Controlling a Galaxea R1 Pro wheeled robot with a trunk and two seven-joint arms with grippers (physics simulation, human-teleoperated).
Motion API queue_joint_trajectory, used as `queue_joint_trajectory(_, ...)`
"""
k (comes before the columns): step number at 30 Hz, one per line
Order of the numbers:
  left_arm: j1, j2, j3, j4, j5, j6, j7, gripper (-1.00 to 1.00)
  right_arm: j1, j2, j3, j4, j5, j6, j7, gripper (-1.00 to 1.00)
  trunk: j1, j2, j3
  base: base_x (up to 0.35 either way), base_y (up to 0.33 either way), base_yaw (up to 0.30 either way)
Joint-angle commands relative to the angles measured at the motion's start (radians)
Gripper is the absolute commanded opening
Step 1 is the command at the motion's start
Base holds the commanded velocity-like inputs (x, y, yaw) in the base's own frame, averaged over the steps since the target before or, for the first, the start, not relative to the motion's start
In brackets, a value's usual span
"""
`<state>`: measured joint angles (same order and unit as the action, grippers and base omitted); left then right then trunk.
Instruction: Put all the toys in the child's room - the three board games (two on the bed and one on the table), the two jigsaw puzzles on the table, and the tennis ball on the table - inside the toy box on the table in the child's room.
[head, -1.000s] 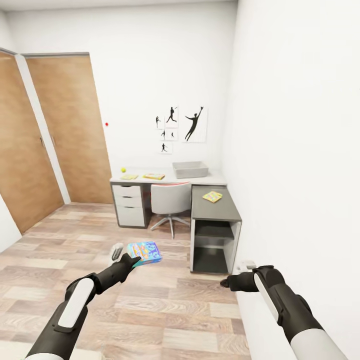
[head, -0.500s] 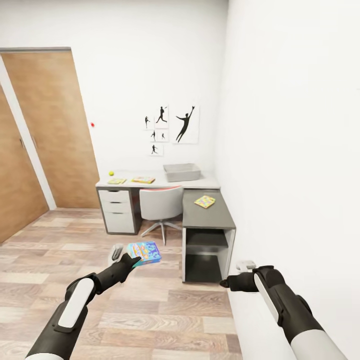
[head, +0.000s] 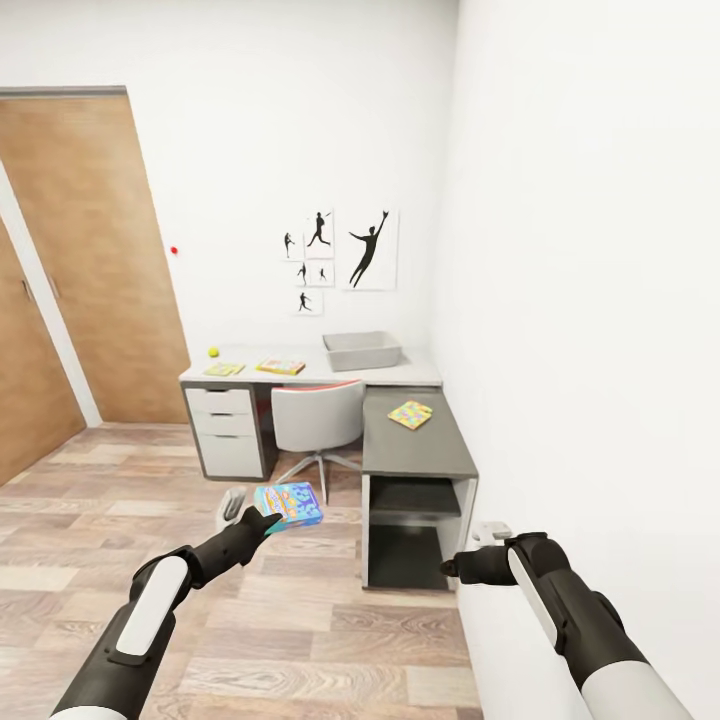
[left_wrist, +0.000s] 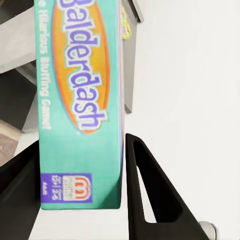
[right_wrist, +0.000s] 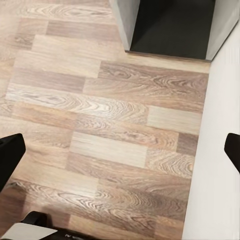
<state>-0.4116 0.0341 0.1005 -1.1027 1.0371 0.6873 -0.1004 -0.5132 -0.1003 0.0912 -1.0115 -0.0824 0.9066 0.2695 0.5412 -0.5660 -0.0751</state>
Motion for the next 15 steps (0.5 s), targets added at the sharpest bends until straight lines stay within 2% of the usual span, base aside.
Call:
queue_joint_trajectory(1, -0.001, 0.0, 0.002, 0.0, 0.003, 0.006, -0.004, -1.0, -0.001, -0.001, 0.002, -0.001, -0.008, 0.005, -0.004, 1.0, 0.001, -0.002, -0.002, 0.133, 0.007, 0.0)
queue_joint_trajectory(15, -0.001, 0.0, 0.002, -0.003, 0.003, 0.007, -0.004, -1.0, 0.003, -0.001, 0.002, -0.007, -0.008, 0.005, -0.004, 1.0, 0.001, -0.002, -0.002, 0.036, 0.002, 0.0)
